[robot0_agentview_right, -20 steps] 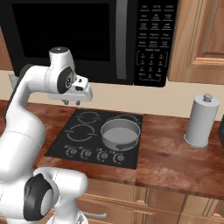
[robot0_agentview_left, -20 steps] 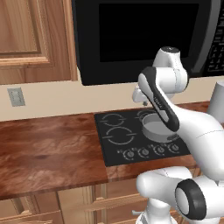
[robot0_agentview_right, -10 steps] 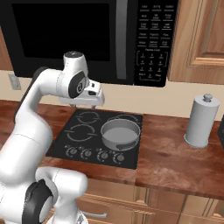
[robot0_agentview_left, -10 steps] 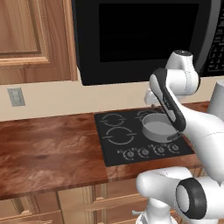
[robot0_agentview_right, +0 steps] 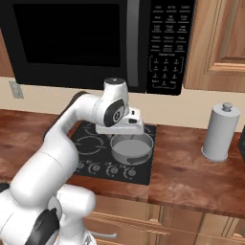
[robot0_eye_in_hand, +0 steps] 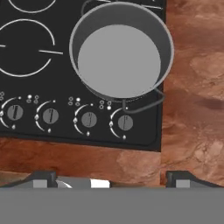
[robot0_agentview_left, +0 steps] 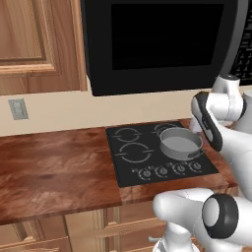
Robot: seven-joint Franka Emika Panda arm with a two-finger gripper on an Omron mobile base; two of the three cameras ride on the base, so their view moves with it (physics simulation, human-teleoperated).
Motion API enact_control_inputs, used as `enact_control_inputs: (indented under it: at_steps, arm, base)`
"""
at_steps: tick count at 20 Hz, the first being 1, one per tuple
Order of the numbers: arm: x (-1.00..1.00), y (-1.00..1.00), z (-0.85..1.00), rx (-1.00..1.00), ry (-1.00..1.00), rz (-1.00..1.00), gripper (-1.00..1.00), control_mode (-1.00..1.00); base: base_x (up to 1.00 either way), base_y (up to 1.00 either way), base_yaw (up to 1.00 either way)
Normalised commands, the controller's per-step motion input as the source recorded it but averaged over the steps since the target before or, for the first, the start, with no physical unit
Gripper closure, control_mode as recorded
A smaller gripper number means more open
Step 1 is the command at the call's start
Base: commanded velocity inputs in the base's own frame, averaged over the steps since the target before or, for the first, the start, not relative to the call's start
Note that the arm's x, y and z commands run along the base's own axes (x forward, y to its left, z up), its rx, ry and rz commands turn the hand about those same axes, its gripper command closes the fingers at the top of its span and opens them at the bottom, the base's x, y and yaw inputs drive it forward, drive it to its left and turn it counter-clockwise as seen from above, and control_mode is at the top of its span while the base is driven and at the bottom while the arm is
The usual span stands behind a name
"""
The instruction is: Turn on the front right burner of the stove.
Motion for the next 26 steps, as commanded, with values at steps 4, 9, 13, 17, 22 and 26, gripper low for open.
enact_control_inputs:
  at_steps: [4,9,13,17,22,26]
  arm:
    - [0.00,-0.91,-0.95,-0.14,0.00,0.05,-1.00,-1.00]
    - [-0.04,-0.32,-0.62,-0.03,-0.09,0.08,-1.00,-1.00]
    - [0.00,0.01,-0.52,0.00,-0.10,0.00,-1.00,-1.00]
    - [0.07,0.09,-0.39,0.04,-0.02,0.00,-1.00,-1.00]
    - [0.11,0.06,-0.18,0.00,0.05,0.00,-1.00,-1.00]
    - [0.07,0.00,-0.01,0.00,0.15,0.00,-1.00,-1.00]
  base:
    - [0.00,0.00,0.00]
    - [0.00,0.00,0.00]
    - [0.00,0.00,0.00]
    - [0.00,0.00,0.00]
    - [0.00,0.00,0.00]
    - [0.00,0.00,0.00]
